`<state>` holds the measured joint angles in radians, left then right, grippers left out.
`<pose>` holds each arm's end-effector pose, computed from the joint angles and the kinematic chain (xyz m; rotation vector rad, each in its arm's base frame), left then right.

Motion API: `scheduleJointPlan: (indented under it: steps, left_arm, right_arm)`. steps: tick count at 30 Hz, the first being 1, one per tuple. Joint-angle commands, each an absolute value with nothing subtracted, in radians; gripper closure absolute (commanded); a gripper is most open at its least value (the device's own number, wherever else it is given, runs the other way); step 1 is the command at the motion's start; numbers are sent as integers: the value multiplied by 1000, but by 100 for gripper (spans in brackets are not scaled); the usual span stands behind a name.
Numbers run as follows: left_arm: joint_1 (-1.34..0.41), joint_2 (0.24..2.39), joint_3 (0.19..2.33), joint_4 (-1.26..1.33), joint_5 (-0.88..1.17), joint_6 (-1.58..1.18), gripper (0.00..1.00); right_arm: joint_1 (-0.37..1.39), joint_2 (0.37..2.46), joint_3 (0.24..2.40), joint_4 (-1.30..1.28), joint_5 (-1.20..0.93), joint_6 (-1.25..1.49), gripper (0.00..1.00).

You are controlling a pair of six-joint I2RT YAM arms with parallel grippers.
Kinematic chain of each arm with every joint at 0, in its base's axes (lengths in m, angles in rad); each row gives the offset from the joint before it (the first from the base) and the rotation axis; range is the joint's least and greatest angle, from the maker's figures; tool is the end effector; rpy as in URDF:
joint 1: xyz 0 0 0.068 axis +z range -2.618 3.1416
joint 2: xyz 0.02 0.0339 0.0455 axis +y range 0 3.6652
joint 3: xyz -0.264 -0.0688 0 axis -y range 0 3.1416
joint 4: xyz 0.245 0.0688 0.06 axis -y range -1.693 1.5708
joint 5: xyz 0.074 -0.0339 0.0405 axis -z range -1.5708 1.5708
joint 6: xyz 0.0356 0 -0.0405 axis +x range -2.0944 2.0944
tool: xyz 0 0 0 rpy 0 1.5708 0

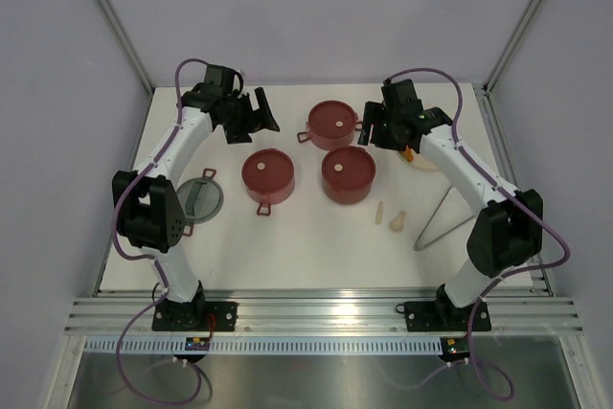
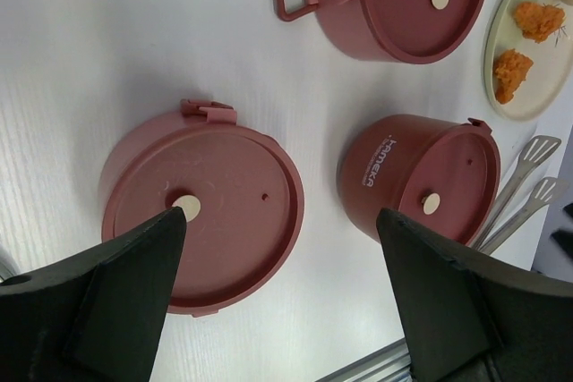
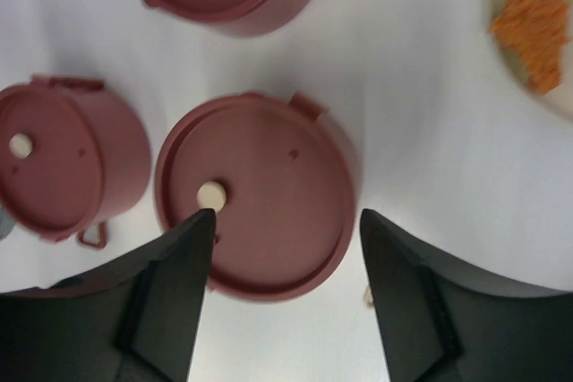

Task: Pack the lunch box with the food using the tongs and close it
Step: Adjust the packing box at the center of the board.

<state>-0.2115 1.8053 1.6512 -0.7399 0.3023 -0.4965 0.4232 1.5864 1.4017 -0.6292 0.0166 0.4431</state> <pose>0.3891 -0.0944 0.3078 -0.2249 2.5214 -0.6695 0.3205 0.1437 0.3118 0.0321 2.4200 0.3857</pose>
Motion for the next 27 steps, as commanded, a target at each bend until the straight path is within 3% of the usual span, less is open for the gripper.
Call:
scheduleJointPlan:
  steps: [1, 3, 7, 16, 22, 27]
  left_arm:
    - [-216, 1763, 1641, -713, 322, -489, 8]
    - [-216, 1759, 1640, -712, 325, -489, 8]
    - [-216, 1756, 1643, -715, 328, -485, 8]
    - [-218, 1756, 1638, -716, 331, -482, 8]
    - [-218, 1758, 1634, -709, 336, -485, 8]
    - [-218, 1758, 1631, -709, 337, -483, 8]
  right_arm:
    - [390, 1735, 1544, -780, 77, 243, 30]
    - [373, 1797, 1607, -808, 42, 180, 42]
    - [357, 1850, 1654, -801, 21, 153, 51]
    - [322, 1933, 1698, -808, -63, 124, 55]
    - [321, 1944, 1664, -795, -110, 120, 69]
    - [321, 1904, 1637, -770, -94, 129, 63]
